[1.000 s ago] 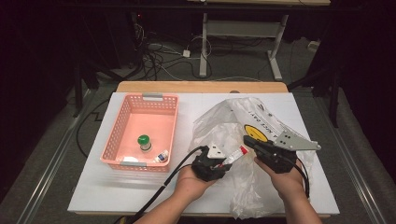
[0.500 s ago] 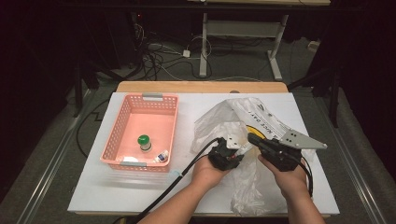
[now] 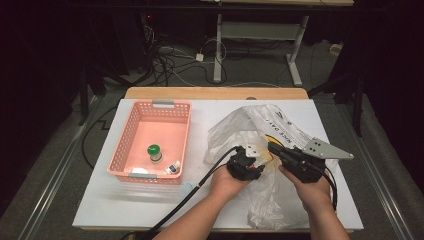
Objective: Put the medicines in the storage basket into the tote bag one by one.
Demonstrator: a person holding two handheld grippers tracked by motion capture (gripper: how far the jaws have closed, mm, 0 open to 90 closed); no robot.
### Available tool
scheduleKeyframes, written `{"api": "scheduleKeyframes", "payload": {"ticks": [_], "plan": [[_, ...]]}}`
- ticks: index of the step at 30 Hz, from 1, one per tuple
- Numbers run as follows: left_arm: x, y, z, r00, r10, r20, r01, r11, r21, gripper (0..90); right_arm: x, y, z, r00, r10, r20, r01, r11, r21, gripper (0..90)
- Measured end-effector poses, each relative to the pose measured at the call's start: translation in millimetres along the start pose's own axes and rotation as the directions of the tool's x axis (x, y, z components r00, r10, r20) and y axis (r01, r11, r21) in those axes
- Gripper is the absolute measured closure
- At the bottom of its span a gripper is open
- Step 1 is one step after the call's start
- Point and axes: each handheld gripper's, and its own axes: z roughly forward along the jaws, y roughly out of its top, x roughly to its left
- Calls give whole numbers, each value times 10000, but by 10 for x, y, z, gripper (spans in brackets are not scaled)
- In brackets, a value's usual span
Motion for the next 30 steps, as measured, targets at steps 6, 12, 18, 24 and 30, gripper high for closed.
{"api": "scheduleKeyframes", "payload": {"ticks": [6,12,18,24,30], "plan": [[-62,-72,-144,9976,47,685,-36,9999,-162,405,-5,-2,0,10000,-42,8,42,10000,-3,900],[-128,-237,-308,9950,267,964,-236,9992,-333,281,13,1,16,9999,-100,-7,100,9999,22,900],[-137,-414,-440,9941,332,1032,-298,9990,-337,177,22,1,17,10000,-67,-23,67,10000,37,900],[-114,-525,-589,9918,63,1279,-8,9991,-425,72,31,0,20,9999,-124,-29,124,9999,75,900],[-128,-599,-713,9900,72,1410,-10,9990,-442,0,38,-7,29,9999,-126,-14,126,9998,124,900]]}}
